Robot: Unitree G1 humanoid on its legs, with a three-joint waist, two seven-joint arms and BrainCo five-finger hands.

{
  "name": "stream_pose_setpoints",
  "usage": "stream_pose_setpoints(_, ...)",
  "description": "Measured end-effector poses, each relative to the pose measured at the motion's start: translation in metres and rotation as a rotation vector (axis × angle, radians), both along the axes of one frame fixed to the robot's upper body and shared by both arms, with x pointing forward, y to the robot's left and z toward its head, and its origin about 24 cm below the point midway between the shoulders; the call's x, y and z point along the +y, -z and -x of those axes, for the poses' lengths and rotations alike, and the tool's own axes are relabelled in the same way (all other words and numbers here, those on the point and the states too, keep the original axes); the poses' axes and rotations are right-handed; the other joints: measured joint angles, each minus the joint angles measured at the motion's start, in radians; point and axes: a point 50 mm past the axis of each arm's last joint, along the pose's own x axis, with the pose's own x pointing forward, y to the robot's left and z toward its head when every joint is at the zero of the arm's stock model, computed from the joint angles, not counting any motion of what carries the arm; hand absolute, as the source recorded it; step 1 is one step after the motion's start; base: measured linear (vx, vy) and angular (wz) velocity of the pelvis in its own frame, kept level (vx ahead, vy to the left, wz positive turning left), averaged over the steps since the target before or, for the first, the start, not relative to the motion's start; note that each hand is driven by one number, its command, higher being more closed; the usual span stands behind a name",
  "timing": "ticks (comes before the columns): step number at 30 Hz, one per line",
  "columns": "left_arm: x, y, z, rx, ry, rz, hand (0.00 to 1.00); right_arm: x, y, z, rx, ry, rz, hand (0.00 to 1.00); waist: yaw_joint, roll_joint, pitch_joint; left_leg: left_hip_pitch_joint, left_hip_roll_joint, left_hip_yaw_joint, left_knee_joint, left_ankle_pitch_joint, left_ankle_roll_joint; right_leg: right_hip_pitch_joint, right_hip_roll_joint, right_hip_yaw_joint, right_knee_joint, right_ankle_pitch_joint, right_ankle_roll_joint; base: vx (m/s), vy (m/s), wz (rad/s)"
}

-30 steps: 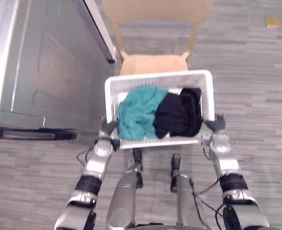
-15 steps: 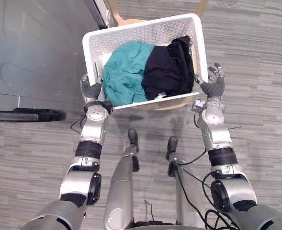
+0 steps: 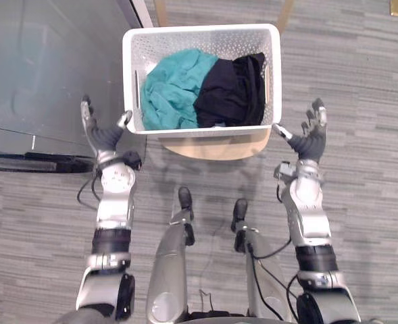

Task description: Pick up the laundry basket with both hands and put the clothes into the washing machine.

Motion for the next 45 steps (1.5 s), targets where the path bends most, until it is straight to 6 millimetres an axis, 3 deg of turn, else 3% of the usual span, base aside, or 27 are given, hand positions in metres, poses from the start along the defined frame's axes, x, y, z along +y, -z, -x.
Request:
stream_pose_setpoints(1, -0.003, 0.011, 0.008, 0.018, 0.002, 0.026, 0.0, -0.002, 0.009, 0.006, 0.03, 0.001, 0.004, 0.0, 0.001, 0.0, 0.0, 0.022, -0.002, -0.001, -0.002, -0.005, -0.002, 0.023, -0.001, -0.002, 0.0, -0.007, 0.002, 0.04, -0.032, 0.11)
stream_pose_setpoints(3, -0.007, 0.05, 0.034, 0.134, 0.004, 0.095, 0.0, -0.008, 0.039, 0.024, 0.141, 0.003, 0.032, 0.0, 0.002, -0.004, -0.002, 0.08, -0.005, 0.0, -0.012, -0.026, -0.005, 0.085, -0.005, -0.013, -0.003, -0.032, -0.001, 0.06, -0.037, 0.15)
stream_pose_setpoints(5, -0.008, 0.074, 0.05, 0.216, 0.003, 0.124, 0.0, -0.012, 0.056, 0.037, 0.207, 0.003, 0.042, 0.0, 0.001, -0.01, -0.008, 0.109, -0.005, 0.003, -0.019, -0.031, -0.003, 0.115, -0.009, -0.025, -0.006, -0.052, -0.002, 0.06, -0.039, 0.18)
stream_pose_setpoints(8, -0.007, 0.122, 0.083, 0.411, 0.011, 0.178, 0.0, -0.024, 0.092, 0.06, 0.367, 0.023, 0.036, 0.0, 0.0, -0.026, -0.05, 0.158, -0.005, 0.011, -0.035, -0.036, -0.01, 0.17, -0.016, -0.053, -0.01, -0.074, 0.008, 0.13, -0.055, 0.27)
stream_pose_setpoints(11, -0.008, 0.173, 0.114, 0.644, 0.06, 0.246, 0.0, -0.036, 0.146, 0.084, 0.611, 0.042, 0.007, 0.0, 0.02, -0.044, -0.107, 0.267, -0.021, 0.016, -0.077, -0.033, -0.014, 0.267, -0.027, -0.059, -0.019, -0.1, 0.014, 0.17, -0.031, 0.13)
stream_pose_setpoints(15, -0.011, 0.232, 0.159, 0.955, 0.126, 0.322, 0.0, -0.042, 0.211, 0.122, 0.945, 0.024, -0.042, 0.0, 0.024, -0.031, -0.216, 0.357, -0.043, -0.011, -0.134, -0.031, -0.018, 0.367, -0.036, -0.087, -0.067, -0.119, 0.022, 0.18, -0.016, 0.19)
stream_pose_setpoints(18, -0.006, 0.257, 0.188, 1.118, 0.121, 0.352, 0.0, -0.041, 0.239, 0.142, 1.112, -0.011, -0.05, 0.0, 0.024, -0.018, -0.251, 0.428, -0.056, -0.028, -0.189, -0.022, -0.028, 0.441, -0.035, -0.108, -0.117, -0.118, 0.025, 0.12, -0.014, 0.13)
stream_pose_setpoints(21, 0.0, 0.267, 0.205, 1.195, 0.099, 0.369, 0.0, -0.046, 0.254, 0.157, 1.217, -0.024, -0.045, 0.0, 0.025, -0.009, -0.268, 0.483, -0.067, -0.047, -0.227, -0.017, -0.034, 0.504, -0.033, -0.124, -0.162, -0.113, 0.035, 0.09, -0.01, 0.16)
stream_pose_setpoints(25, 0.004, 0.273, 0.218, 1.253, 0.075, 0.383, 0.0, -0.048, 0.262, 0.162, 1.279, -0.03, -0.052, 0.0, 0.025, -0.006, -0.283, 0.508, -0.081, -0.073, -0.237, -0.017, -0.034, 0.55, -0.034, -0.146, -0.195, -0.109, 0.042, 0.07, 0.002, 0.18)
stream_pose_setpoints(30, 0.002, 0.27, 0.201, 1.217, 0.099, 0.366, 0.0, -0.049, 0.259, 0.145, 1.268, -0.026, -0.066, 0.0, 0.025, -0.005, -0.259, 0.329, -0.09, -0.119, -0.026, -0.013, -0.034, 0.543, -0.057, -0.278, -0.155, -0.109, 0.043, -0.01, 0.023, 0.73)
stream_pose_setpoints(31, 0.002, 0.269, 0.199, 1.213, 0.102, 0.361, 0.0, -0.051, 0.259, 0.144, 1.268, -0.017, -0.073, 0.0, 0.023, -0.018, -0.256, 0.319, -0.087, -0.107, -0.024, -0.014, -0.034, 0.538, -0.075, -0.301, -0.153, -0.105, 0.036, -0.08, 0.084, 0.7)
stream_pose_setpoints(32, 0.003, 0.269, 0.199, 1.211, 0.099, 0.36, 0.0, -0.052, 0.256, 0.136, 1.246, -0.015, -0.073, 0.0, 0.028, -0.022, -0.251, 0.304, -0.062, -0.039, 0.029, -0.048, -0.012, 0.534, -0.082, -0.313, -0.151, -0.105, 0.036, -0.05, 0.096, 0.38)
stream_pose_setpoints(34, 0.005, 0.273, 0.206, 1.251, 0.093, 0.358, 0.0, -0.062, 0.248, 0.125, 1.211, 0.024, -0.062, 0.0, 0.018, -0.023, -0.242, 0.298, 0.068, 0.063, 0.175, -0.121, -0.007, 0.53, -0.125, -0.354, -0.108, -0.105, 0.037, -0.02, 0.186, 0.33)
stream_pose_setpoints(36, 0.007, 0.272, 0.204, 1.257, 0.098, 0.333, 0.0, -0.068, 0.247, 0.125, 1.211, 0.045, -0.06, 0.0, -0.009, -0.022, -0.243, 0.328, 0.154, 0.072, 0.165, -0.122, -0.018, 0.533, -0.176, -0.375, -0.064, -0.1, 0.046, -0.01, 0.283, 0.56)
stream_pose_setpoints(37, 0.007, 0.271, 0.204, 1.257, 0.1, 0.328, 0.0, -0.072, 0.246, 0.126, 1.212, 0.052, -0.054, 0.0, -0.017, -0.016, -0.245, 0.337, 0.174, 0.072, 0.132, -0.113, -0.029, 0.533, -0.193, -0.386, -0.053, -0.095, 0.059, 0.02, 0.385, 0.8)
stream_pose_setpoints(38, 0.006, 0.27, 0.196, 1.246, 0.115, 0.314, 0.0, -0.079, 0.244, 0.127, 1.213, 0.068, -0.04, 0.0, -0.03, 0.002, -0.255, 0.352, 0.207, 0.073, 0.045, -0.042, -0.066, 0.536, -0.217, -0.412, -0.052, -0.085, 0.104, 0.06, 0.417, 0.84)
stream_pose_setpoints(39, 0.001, 0.268, 0.184, 1.233, 0.15, 0.287, 0.0, -0.087, 0.242, 0.128, 1.215, 0.087, -0.031, 0.0, -0.034, 0.021, -0.264, 0.361, 0.187, 0.049, 0.0, -0.03, -0.148, 0.547, -0.251, -0.44, -0.059, -0.084, 0.162, 0.08, 0.447, 0.88)
stream_pose_setpoints(40, 0.0, 0.266, 0.176, 1.224, 0.169, 0.266, 0.0, -0.09, 0.242, 0.129, 1.213, 0.102, -0.039, 0.0, -0.036, 0.017, -0.263, 0.352, 0.166, 0.048, -0.004, -0.057, -0.159, 0.555, -0.267, -0.451, -0.071, -0.072, 0.179, 0.1, 0.469, 1.03)
stream_pose_setpoints(41, 0.002, 0.258, 0.157, 1.19, 0.198, 0.208, 0.0, -0.081, 0.247, 0.132, 1.225, 0.092, -0.078, 0.0, -0.032, -0.018, -0.246, 0.331, 0.11, 0.039, 0.006, -0.073, -0.144, 0.575, -0.311, -0.469, -0.093, -0.036, 0.18, 0.07, 0.451, 0.83)
stream_pose_setpoints(42, 0.009, 0.255, 0.152, 1.187, 0.204, 0.162, 0.0, -0.066, 0.25, 0.128, 1.224, 0.062, -0.111, 0.0, -0.02, -0.038, -0.241, 0.32, 0.079, 0.037, 0.045, -0.095, -0.118, 0.587, -0.336, -0.464, -0.093, 0.01, 0.175, 0.06, 0.414, 0.69)
stream_pose_setpoints(44, 0.014, 0.257, 0.16, 1.209, 0.189, 0.157, 0.0, -0.054, 0.251, 0.122, 1.214, 0.031, -0.128, 0.0, -0.021, -0.033, -0.243, 0.323, 0.063, 0.04, 0.112, -0.163, -0.089, 0.584, -0.373, -0.445, -0.035, 0.086, 0.16, 0.02, 0.416, 0.18)
stream_pose_setpoints(45, 0.017, 0.258, 0.166, 1.225, 0.181, 0.157, 0.0, -0.051, 0.25, 0.117, 1.214, 0.013, -0.115, 0.0, -0.018, -0.033, -0.243, 0.332, 0.042, 0.046, 0.122, -0.199, -0.07, 0.551, -0.425, -0.417, 0.062, 0.121, 0.096, -0.01, 0.391, 0.05)
